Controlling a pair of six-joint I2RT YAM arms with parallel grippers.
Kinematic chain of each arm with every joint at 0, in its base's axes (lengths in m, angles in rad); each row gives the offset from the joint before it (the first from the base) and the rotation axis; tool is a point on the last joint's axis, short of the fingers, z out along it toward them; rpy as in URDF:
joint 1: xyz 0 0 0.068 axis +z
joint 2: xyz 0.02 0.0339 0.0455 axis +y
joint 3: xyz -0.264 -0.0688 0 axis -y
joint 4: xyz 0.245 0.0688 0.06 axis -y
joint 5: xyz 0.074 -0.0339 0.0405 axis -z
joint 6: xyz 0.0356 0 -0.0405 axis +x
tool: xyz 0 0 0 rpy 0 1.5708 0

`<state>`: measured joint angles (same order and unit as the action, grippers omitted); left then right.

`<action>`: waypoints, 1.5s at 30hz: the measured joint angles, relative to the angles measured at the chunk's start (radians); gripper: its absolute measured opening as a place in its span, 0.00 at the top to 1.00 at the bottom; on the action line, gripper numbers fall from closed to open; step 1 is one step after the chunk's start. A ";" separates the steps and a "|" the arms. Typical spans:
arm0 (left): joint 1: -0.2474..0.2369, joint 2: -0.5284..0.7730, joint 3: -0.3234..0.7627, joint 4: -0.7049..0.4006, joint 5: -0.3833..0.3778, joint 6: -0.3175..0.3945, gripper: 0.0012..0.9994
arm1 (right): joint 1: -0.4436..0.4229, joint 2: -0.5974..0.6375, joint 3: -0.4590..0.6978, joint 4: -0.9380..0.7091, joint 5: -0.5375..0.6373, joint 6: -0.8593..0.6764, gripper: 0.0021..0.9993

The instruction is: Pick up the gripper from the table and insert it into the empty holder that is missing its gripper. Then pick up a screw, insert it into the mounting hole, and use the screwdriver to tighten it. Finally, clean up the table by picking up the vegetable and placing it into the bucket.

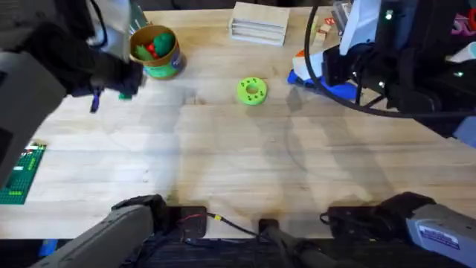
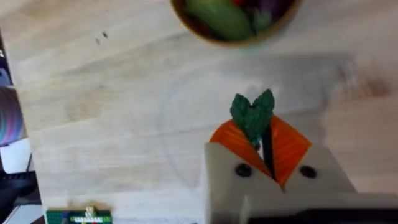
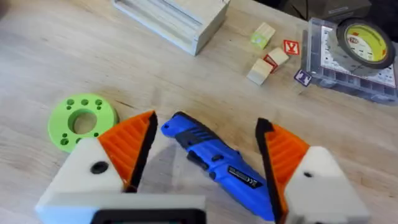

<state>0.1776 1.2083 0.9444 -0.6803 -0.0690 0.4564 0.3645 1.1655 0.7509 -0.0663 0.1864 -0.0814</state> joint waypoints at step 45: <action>0.001 0.172 0.056 0.568 0.156 -0.708 0.01 | 0.000 0.000 0.000 0.028 0.000 0.000 0.01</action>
<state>0.1783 1.3801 1.0008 -0.1118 0.0869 -0.2516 0.3645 1.1654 0.7509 -0.0381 0.1864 -0.0814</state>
